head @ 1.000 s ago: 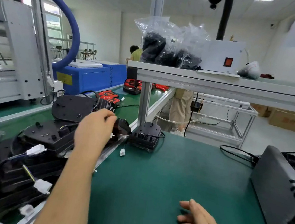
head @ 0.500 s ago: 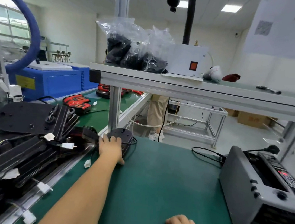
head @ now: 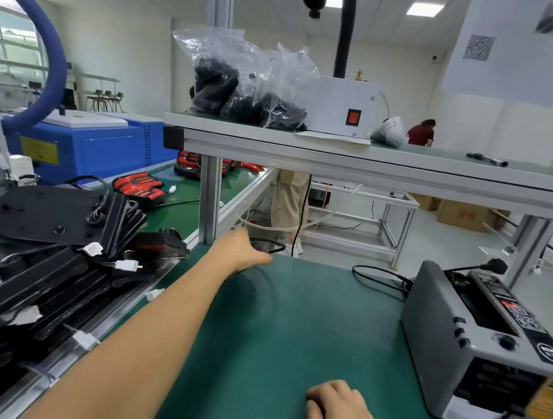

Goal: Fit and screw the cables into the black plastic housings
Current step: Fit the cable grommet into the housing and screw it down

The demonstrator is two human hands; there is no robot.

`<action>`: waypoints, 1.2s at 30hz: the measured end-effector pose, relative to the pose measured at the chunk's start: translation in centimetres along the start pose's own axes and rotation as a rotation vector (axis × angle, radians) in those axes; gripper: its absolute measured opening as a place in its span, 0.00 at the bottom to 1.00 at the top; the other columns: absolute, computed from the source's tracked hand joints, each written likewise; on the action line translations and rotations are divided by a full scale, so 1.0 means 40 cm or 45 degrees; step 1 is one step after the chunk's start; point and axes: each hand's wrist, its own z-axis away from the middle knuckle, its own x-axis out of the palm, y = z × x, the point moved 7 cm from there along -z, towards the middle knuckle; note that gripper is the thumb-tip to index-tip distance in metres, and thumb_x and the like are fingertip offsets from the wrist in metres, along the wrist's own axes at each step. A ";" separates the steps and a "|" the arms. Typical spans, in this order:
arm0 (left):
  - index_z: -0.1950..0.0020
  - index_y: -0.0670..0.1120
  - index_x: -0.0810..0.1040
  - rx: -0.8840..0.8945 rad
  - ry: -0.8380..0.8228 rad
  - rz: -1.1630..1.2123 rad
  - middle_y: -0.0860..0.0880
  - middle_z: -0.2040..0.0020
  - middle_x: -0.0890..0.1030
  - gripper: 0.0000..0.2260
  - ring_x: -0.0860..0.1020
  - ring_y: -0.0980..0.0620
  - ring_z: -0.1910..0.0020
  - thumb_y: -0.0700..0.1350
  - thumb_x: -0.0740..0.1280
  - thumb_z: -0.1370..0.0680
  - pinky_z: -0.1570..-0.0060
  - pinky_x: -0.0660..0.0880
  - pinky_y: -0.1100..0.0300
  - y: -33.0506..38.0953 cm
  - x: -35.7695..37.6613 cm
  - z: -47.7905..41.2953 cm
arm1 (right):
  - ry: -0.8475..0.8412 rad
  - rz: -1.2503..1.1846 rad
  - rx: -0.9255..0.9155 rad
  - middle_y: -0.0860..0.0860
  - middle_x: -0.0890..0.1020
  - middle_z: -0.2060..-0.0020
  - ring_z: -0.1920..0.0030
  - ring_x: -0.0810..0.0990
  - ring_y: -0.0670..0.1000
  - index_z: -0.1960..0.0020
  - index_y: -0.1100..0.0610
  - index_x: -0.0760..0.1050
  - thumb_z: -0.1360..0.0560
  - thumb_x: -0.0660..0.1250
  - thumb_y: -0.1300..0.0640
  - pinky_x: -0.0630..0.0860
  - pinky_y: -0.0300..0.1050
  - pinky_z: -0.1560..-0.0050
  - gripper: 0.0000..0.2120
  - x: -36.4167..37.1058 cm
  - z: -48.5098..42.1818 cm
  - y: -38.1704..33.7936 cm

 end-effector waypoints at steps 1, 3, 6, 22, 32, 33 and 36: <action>0.47 0.47 0.72 0.016 -0.021 0.036 0.46 0.47 0.77 0.23 0.76 0.48 0.52 0.60 0.70 0.34 0.56 0.74 0.55 0.027 -0.008 0.024 | -0.002 -0.040 0.019 0.39 0.72 0.41 0.39 0.68 0.43 0.41 0.41 0.72 0.21 0.55 0.46 0.66 0.37 0.42 0.11 -0.001 0.002 0.003; 0.39 0.46 0.70 0.024 -0.040 0.029 0.46 0.43 0.75 0.30 0.75 0.45 0.45 0.62 0.69 0.34 0.49 0.74 0.52 0.069 -0.010 0.087 | 0.013 -0.199 0.058 0.40 0.74 0.45 0.42 0.72 0.42 0.44 0.42 0.73 0.21 0.58 0.48 0.67 0.35 0.45 0.09 -0.010 0.007 0.010; 0.40 0.48 0.68 0.051 -0.005 -0.025 0.47 0.43 0.71 0.29 0.72 0.43 0.42 0.64 0.67 0.34 0.48 0.71 0.52 0.110 0.031 0.221 | 0.088 -0.563 0.149 0.41 0.79 0.50 0.49 0.76 0.42 0.52 0.40 0.74 0.22 0.62 0.51 0.68 0.37 0.49 0.05 -0.039 0.014 0.032; 0.42 0.49 0.78 0.423 0.167 -0.313 0.48 0.54 0.81 0.45 0.81 0.42 0.56 0.66 0.73 0.57 0.54 0.77 0.43 0.159 0.237 0.705 | 0.086 -0.793 0.341 0.40 0.78 0.44 0.43 0.76 0.42 0.44 0.40 0.74 0.24 0.61 0.42 0.70 0.45 0.37 0.09 -0.078 0.164 0.107; 0.28 0.55 0.64 0.567 0.101 0.062 0.59 0.37 0.70 0.45 0.64 0.60 0.38 0.63 0.76 0.42 0.37 0.65 0.59 0.072 0.235 0.757 | 0.082 -0.322 0.219 0.38 0.72 0.44 0.42 0.72 0.40 0.37 0.40 0.71 0.25 0.58 0.37 0.68 0.39 0.42 0.19 -0.065 0.234 0.084; 0.28 0.60 0.60 0.530 0.118 0.206 0.66 0.35 0.62 0.39 0.58 0.68 0.36 0.60 0.74 0.34 0.35 0.61 0.64 0.049 0.208 0.748 | 0.097 -0.272 0.196 0.37 0.71 0.45 0.42 0.71 0.39 0.38 0.40 0.71 0.25 0.58 0.37 0.68 0.38 0.43 0.18 -0.070 0.239 0.082; 0.33 0.58 0.70 0.554 0.148 0.364 0.70 0.41 0.65 0.20 0.57 0.73 0.38 0.55 0.67 0.25 0.41 0.56 0.77 -0.005 0.169 0.732 | 0.193 -0.252 0.052 0.35 0.68 0.47 0.41 0.66 0.37 0.42 0.39 0.73 0.25 0.60 0.39 0.63 0.33 0.44 0.14 -0.087 0.255 0.056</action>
